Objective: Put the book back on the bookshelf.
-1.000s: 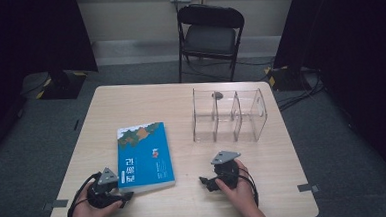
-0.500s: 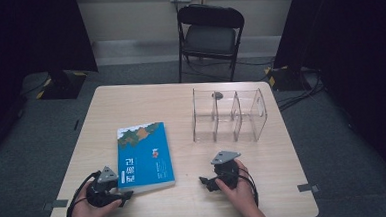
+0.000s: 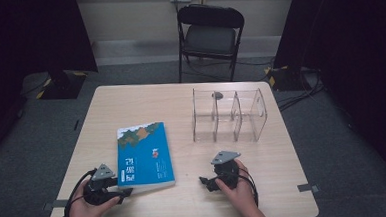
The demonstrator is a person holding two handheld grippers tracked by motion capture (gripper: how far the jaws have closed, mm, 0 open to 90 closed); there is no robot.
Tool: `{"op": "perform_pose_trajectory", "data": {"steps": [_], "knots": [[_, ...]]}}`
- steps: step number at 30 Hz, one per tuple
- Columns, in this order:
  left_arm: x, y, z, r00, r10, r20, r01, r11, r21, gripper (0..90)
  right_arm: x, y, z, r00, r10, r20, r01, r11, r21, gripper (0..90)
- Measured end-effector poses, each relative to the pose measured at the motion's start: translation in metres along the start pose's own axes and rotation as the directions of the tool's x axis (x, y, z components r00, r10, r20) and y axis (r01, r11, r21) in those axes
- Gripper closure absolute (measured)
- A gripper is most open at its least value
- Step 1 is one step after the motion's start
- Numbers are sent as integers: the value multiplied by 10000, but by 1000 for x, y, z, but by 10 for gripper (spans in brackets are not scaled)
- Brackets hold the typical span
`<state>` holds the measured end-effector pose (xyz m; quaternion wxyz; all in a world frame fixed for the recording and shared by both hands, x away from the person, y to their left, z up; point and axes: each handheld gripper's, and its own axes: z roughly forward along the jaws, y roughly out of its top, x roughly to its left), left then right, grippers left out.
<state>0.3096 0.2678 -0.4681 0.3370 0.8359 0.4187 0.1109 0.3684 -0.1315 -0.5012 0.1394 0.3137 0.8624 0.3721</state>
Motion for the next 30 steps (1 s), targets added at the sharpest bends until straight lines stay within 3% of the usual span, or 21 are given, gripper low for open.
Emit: {"op": "perform_pose_trajectory", "data": {"steps": [8,18,21,23,26,27,30], "knots": [[0,7,-5,10000,-71,25,71,9998,-202,388,1,1,1,10000,50,-7,-50,10000,28,114],[-2,14,-9,10000,-32,5,32,9988,-481,395,9,3,2,9992,230,326,-231,9997,22,120],[-1,16,-9,9999,-112,99,118,9982,-590,397,13,9,3,9996,79,256,-85,9997,247,135],[-1,18,-10,10000,-74,61,78,9981,-610,398,18,13,3,10000,-36,-65,37,9999,121,135],[-1,19,-11,9999,-106,79,111,9977,-670,398,24,20,5,9994,-293,-155,294,9995,67,135],[-2,19,-11,9999,-96,84,101,9977,-677,399,30,25,7,9984,-320,-459,319,9995,-22,136],[-1,22,-12,9999,-84,122,92,9978,-654,400,35,31,9,9973,-452,-584,444,9989,-139,135]]}}
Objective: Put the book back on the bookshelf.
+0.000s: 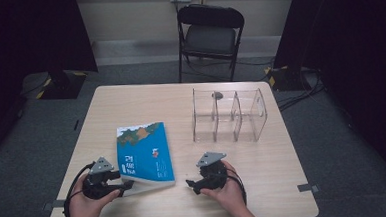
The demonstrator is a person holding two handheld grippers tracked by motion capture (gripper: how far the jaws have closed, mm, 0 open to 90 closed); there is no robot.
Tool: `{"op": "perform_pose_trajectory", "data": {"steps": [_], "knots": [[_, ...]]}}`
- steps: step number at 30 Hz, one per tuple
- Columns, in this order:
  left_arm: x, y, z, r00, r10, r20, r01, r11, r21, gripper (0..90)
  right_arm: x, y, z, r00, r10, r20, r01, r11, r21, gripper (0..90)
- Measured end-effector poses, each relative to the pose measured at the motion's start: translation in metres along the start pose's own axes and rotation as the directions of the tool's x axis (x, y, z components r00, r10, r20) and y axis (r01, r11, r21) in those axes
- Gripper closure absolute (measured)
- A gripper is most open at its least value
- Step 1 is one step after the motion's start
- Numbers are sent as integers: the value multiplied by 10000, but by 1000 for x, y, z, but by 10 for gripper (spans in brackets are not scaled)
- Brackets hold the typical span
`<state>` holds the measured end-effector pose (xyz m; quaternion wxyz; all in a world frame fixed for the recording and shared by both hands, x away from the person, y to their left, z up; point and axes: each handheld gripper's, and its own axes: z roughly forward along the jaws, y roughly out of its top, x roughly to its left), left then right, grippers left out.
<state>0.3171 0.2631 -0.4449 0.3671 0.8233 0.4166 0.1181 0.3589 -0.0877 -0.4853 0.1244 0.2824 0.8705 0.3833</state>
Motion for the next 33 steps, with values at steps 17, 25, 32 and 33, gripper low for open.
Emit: {"op": "perform_pose_trajectory", "data": {"steps": [17,25,32,33], "knots": [[1,12,-1,9999,-23,165,20,9999,162,400,28,35,15,9966,-356,-742,335,9990,-292,136],[2,13,-1,9996,-119,258,117,9999,114,400,34,48,19,9942,-615,-886,576,9973,-461,135],[2,12,0,9994,-185,279,183,9998,55,400,41,56,27,9922,-707,-1028,657,9965,-511,135],[2,12,0,9995,-164,276,162,9998,66,400,43,58,29,9920,-768,-1001,719,9961,-516,135]]}}
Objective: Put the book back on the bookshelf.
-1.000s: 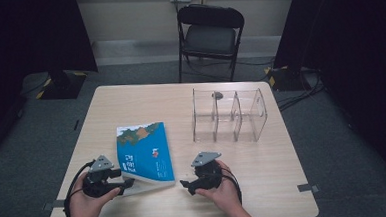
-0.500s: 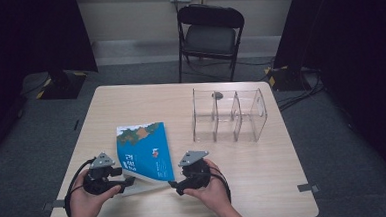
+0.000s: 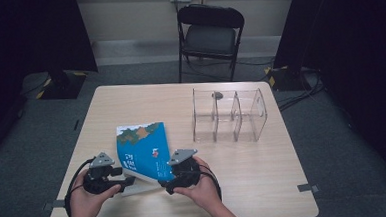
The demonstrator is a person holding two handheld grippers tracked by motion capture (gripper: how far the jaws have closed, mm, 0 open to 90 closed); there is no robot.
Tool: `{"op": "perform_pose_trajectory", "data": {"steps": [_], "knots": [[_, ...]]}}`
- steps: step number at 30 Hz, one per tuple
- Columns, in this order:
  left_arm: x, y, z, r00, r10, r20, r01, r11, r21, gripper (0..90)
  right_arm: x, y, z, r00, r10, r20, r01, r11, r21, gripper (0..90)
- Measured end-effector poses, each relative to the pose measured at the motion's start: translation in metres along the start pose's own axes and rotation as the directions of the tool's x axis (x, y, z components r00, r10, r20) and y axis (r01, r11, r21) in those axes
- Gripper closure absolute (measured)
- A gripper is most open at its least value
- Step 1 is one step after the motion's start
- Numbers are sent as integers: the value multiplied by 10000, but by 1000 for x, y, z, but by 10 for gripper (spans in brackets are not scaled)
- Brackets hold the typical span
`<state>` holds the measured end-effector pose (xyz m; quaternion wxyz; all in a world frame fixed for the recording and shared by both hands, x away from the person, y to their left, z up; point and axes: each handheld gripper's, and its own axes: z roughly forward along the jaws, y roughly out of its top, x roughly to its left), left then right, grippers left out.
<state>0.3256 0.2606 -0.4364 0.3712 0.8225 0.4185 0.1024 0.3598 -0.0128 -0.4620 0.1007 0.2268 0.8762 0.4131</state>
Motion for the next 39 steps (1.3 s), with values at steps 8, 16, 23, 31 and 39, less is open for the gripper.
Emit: {"op": "perform_pose_trajectory", "data": {"steps": [8,16,23,31,39], "knots": [[0,1,0,10000,-49,-28,49,10000,5,401,9,9,10,9992,-275,-273,274,9996,-34,135],[-1,1,0,9999,-126,-38,126,9999,-30,401,18,14,21,9974,-544,-466,545,9985,10,134],[0,2,0,10000,-62,2,62,10000,17,401,24,13,36,9961,-819,-331,820,9966,11,136],[-1,5,1,9996,-297,15,297,9996,-36,402,27,14,43,9953,-966,-19,966,9953,-87,178],[-1,7,1,9993,-362,47,362,9993,-68,402,36,13,50,9872,-1496,558,1513,9881,-281,172]]}}
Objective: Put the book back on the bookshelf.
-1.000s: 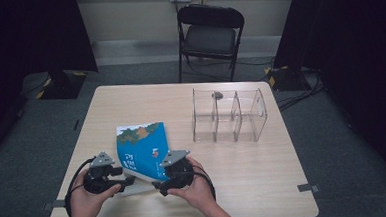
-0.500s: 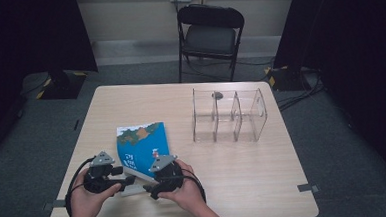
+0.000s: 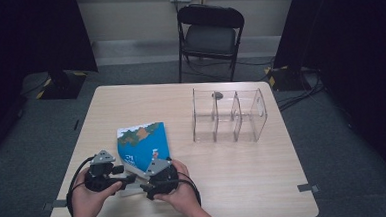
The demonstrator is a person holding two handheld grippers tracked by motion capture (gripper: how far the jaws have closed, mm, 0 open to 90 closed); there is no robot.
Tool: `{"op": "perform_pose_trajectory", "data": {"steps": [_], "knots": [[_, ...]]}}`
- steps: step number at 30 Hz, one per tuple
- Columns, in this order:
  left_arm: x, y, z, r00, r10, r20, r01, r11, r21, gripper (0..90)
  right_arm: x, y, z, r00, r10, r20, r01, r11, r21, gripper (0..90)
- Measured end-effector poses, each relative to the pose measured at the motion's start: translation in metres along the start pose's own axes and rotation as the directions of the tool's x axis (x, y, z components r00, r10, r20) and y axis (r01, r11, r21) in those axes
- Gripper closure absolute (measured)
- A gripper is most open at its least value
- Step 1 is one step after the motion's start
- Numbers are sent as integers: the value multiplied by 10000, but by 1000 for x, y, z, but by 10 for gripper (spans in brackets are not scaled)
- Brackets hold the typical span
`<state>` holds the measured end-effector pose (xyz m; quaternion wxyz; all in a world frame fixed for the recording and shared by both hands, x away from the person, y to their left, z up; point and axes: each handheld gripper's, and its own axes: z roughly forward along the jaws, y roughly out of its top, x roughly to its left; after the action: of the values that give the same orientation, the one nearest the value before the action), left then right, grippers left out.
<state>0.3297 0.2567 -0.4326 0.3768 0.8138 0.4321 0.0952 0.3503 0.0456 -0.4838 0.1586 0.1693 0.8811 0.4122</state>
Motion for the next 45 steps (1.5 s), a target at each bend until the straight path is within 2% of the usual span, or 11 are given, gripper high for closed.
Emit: {"op": "perform_pose_trajectory", "data": {"steps": [3,6,10,16,17,19,24,30,39,41,45], "knots": [[0,0,0,10000,-29,2,29,10000,-55,402,2,0,1,9997,-168,167,169,9999,-18,218],[0,-1,0,10000,41,-7,-41,10000,-32,401,1,-1,0,9997,-30,245,34,9999,-165,240],[1,-1,0,10000,76,11,-76,10000,-46,402,-5,-4,-3,9991,403,115,-397,9980,-491,352],[5,-12,1,9998,-92,160,95,9997,-231,389,-5,-1,-3,9996,-143,232,149,9995,-261,434],[6,-15,1,9998,-143,164,147,9996,-260,381,-1,2,-3,9979,-562,306,565,9984,-96,474],[6,-20,1,9999,160,-13,-160,9995,-257,389,1,3,-4,9967,-729,370,729,9973,14,508],[6,-28,3,9983,475,-327,-490,9977,-473,307,2,5,-4,9946,-968,364,964,9953,123,541],[8,-39,1,9981,421,-457,-449,9971,-607,198,1,6,-5,9943,-1031,271,1027,9946,147,550],[8,-53,2,9982,440,-403,-454,9984,-341,185,1,8,-6,9951,-948,276,941,9952,254,588],[8,-57,5,9963,761,-397,-764,9971,-72,185,2,9,-8,9953,-921,300,912,9954,303,618],[8,-59,4,9967,747,-322,-751,9971,-116,185,1,10,-10,9946,-986,319,978,9949,249,661]]}}
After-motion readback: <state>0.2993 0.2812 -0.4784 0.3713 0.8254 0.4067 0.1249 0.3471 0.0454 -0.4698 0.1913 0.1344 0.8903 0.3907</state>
